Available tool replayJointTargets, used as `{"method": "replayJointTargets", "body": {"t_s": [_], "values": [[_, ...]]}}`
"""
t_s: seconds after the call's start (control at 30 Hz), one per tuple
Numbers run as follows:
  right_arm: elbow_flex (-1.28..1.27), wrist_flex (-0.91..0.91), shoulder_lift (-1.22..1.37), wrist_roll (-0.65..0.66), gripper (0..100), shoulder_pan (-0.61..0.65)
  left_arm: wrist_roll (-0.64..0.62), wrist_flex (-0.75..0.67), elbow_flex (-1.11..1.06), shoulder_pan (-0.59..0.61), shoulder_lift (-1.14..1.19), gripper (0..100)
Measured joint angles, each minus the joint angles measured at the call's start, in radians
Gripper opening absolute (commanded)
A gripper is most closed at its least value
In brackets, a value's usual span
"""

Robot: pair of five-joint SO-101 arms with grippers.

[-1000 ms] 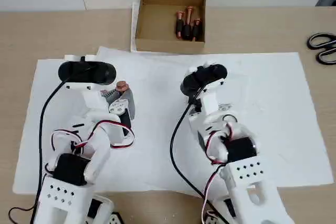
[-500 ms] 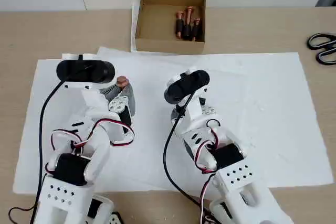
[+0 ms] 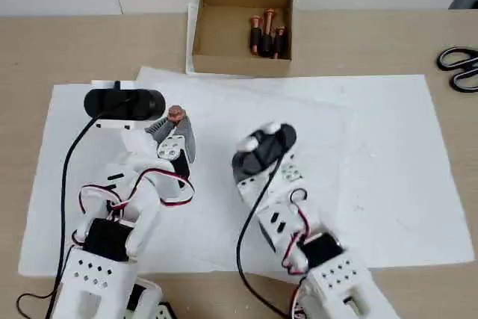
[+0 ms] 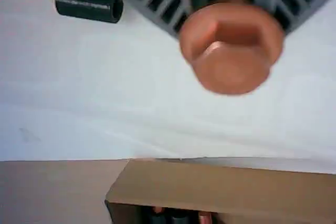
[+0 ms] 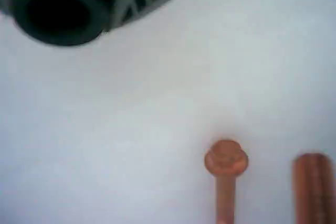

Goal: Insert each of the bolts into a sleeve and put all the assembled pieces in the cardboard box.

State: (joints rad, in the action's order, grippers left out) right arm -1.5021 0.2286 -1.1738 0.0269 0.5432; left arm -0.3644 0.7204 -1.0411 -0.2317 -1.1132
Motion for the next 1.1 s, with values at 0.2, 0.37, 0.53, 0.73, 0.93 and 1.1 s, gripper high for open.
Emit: {"method": "replayJointTargets", "body": {"t_s": [0.2,0.37,0.53,0.73,0.93,1.1], "values": [[-0.123,-0.005,-0.218,0.0,0.4,0.005,0.0,-0.064,0.0,-0.095,0.0,1],[-0.18,-0.003,-0.313,0.003,0.4,0.006,0.0,-0.098,0.0,-0.137,0.0,1],[-0.181,0.066,-0.365,0.002,0.4,0.043,-0.002,-0.098,0.0,-0.17,0.0,1],[-0.181,0.084,-0.399,-0.038,0.4,0.06,-0.003,-0.133,0.0,-0.183,0.0,1],[-0.181,0.084,-0.402,-0.043,0.4,0.06,-0.041,-0.143,0.0,-0.201,0.0,1],[-0.181,0.084,-0.402,-0.043,0.4,0.06,-0.048,-0.143,0.0,-0.218,0.0,1]]}}
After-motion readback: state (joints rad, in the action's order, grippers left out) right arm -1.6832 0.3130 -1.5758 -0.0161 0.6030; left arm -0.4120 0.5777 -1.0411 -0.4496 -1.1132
